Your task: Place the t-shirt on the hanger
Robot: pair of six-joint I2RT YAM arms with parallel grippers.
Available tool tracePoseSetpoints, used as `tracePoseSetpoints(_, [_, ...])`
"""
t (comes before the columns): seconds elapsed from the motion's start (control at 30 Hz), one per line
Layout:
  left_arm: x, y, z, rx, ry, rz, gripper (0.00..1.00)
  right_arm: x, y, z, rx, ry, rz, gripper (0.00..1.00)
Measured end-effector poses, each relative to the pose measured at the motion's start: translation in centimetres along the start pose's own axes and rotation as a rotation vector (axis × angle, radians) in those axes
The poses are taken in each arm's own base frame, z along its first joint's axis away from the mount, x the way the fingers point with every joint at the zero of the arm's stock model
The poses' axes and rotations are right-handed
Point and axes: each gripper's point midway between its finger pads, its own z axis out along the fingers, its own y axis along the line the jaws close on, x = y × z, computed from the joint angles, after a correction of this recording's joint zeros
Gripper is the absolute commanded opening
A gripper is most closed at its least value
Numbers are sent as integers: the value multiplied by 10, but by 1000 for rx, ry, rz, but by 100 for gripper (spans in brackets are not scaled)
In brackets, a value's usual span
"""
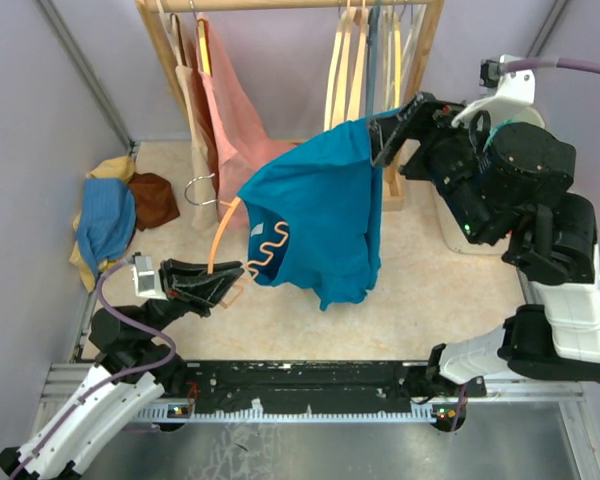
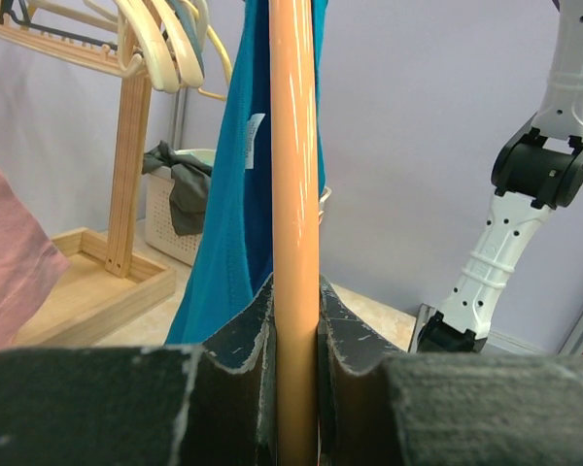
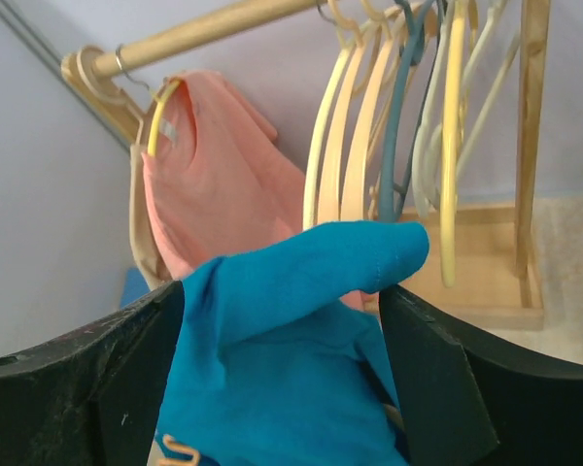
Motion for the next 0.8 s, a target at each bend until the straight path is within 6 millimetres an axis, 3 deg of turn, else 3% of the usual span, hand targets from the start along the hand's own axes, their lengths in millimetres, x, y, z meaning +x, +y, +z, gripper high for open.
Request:
tracePoseSetpoints(0.17, [3, 2, -1, -11, 15, -3, 0, 30, -11, -20, -83, 101, -19, 81])
tracePoseSetpoints(0.3, [-1, 1, 1, -14, 15, 2, 0, 64, -2, -35, -214, 208, -25, 76])
tracePoseSetpoints(0.53, [0, 3, 2, -19, 24, 3, 0, 129, 46, -48, -441, 377, -27, 71])
tracePoseSetpoints(0.7, [2, 4, 3, -24, 33, 0, 0, 179, 93, -65, -536, 449, -149, 71])
tracePoseSetpoints(0.8, [1, 4, 4, -27, 40, 1, 0, 194, 116, -69, -527, 419, -260, 70])
